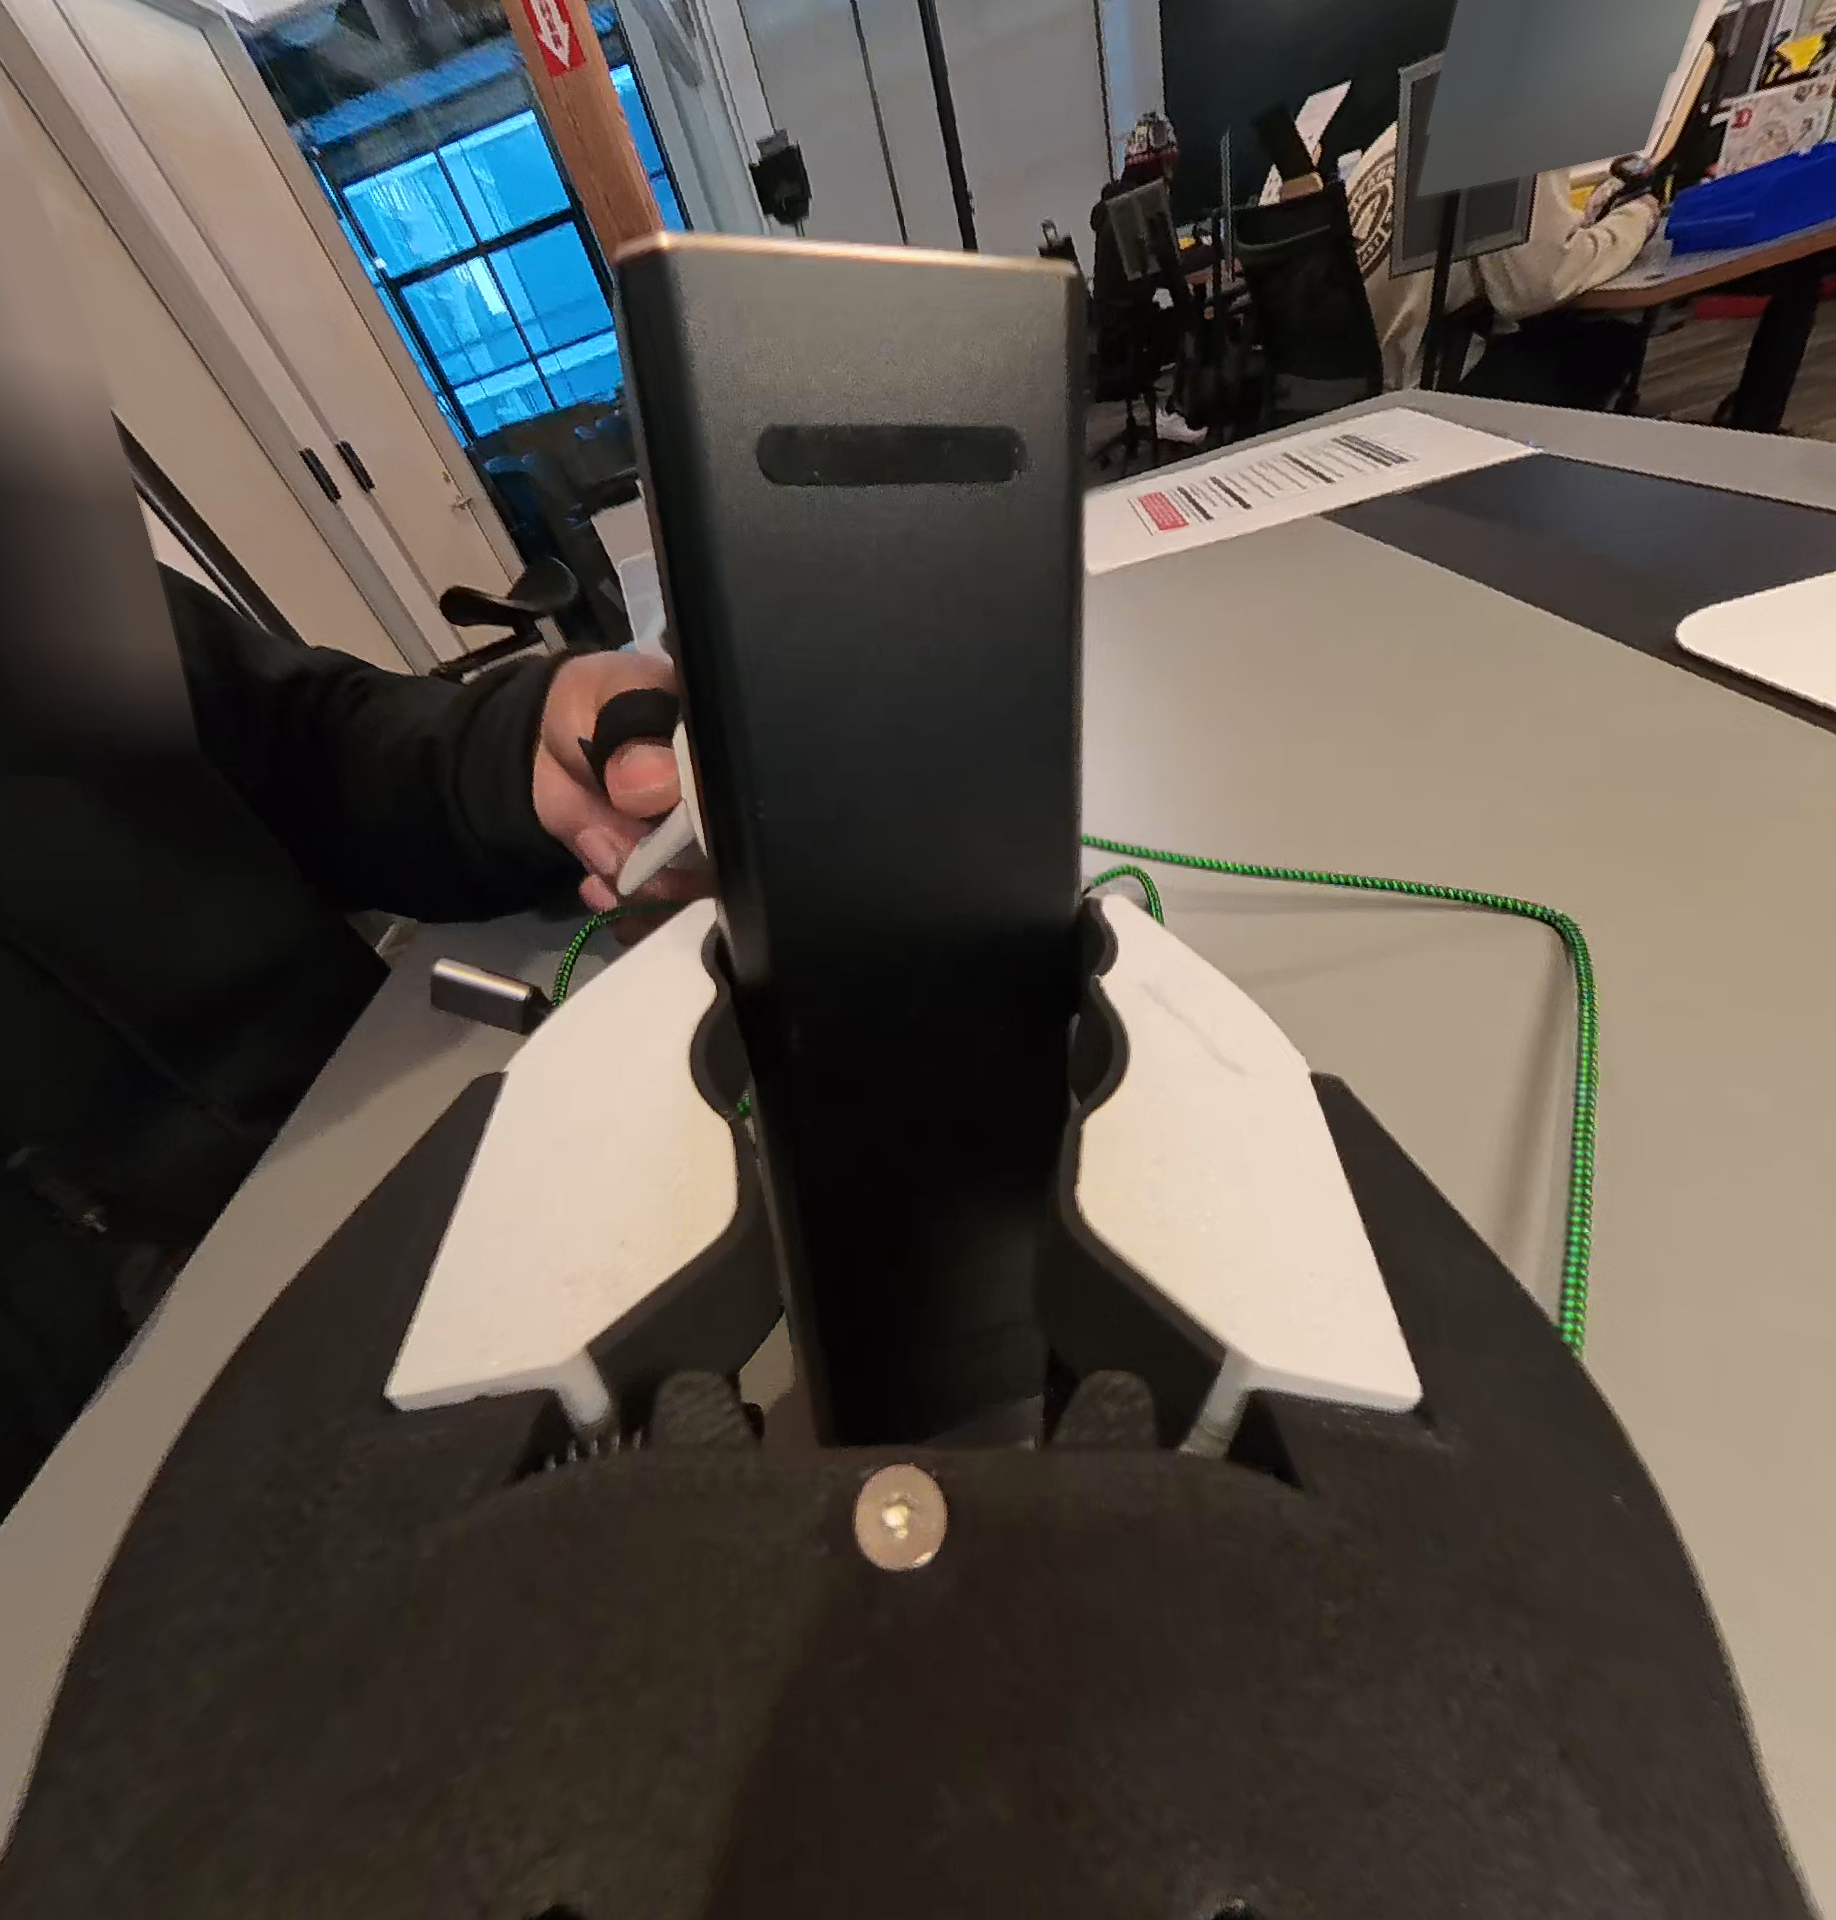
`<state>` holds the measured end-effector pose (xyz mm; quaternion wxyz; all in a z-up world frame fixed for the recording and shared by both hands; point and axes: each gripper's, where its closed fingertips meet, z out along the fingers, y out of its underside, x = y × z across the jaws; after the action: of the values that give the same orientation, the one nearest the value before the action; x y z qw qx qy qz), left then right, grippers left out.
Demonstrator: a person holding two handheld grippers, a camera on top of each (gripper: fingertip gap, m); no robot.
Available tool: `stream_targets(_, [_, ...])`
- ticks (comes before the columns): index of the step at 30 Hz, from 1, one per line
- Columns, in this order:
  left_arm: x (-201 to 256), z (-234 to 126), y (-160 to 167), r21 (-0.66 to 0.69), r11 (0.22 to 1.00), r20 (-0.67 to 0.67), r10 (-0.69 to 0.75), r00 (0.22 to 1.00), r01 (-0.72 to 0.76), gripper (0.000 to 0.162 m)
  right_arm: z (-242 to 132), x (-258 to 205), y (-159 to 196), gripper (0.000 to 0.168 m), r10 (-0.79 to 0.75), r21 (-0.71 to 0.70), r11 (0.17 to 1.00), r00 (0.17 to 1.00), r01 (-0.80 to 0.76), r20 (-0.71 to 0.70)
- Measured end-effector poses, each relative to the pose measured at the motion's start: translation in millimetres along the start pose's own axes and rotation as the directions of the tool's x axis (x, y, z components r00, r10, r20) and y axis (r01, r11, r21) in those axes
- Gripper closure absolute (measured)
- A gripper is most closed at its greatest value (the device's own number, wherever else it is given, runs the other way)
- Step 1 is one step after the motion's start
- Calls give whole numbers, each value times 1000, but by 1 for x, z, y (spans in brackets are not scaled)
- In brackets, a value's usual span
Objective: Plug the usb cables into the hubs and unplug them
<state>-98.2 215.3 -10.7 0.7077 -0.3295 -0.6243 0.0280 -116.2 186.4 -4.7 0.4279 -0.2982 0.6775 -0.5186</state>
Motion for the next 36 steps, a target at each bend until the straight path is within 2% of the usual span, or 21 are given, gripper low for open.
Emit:
stream_targets(7, [5,0,0,36,993,-86,-107,990,111,156,6,-9,-12,107,-10,77,997,999,7,41])
stream_targets(11, [-4,-3,-4,76,989,-48,-123,991,126,156,10,-14,-13,108,-22,91,996,998,17,58])
stream_targets(22, [3,0,-3,85,969,-180,-216,960,233,156,15,-22,-17,107,-70,122,991,994,59,89])
stream_targets(26, [2,0,-3,86,953,-231,-265,936,291,156,16,-23,-15,107,-120,119,987,990,110,78])
stream_targets(36, [4,-3,-9,134,936,-293,-276,915,325,156,17,-21,-17,107,-181,126,977,983,175,41])
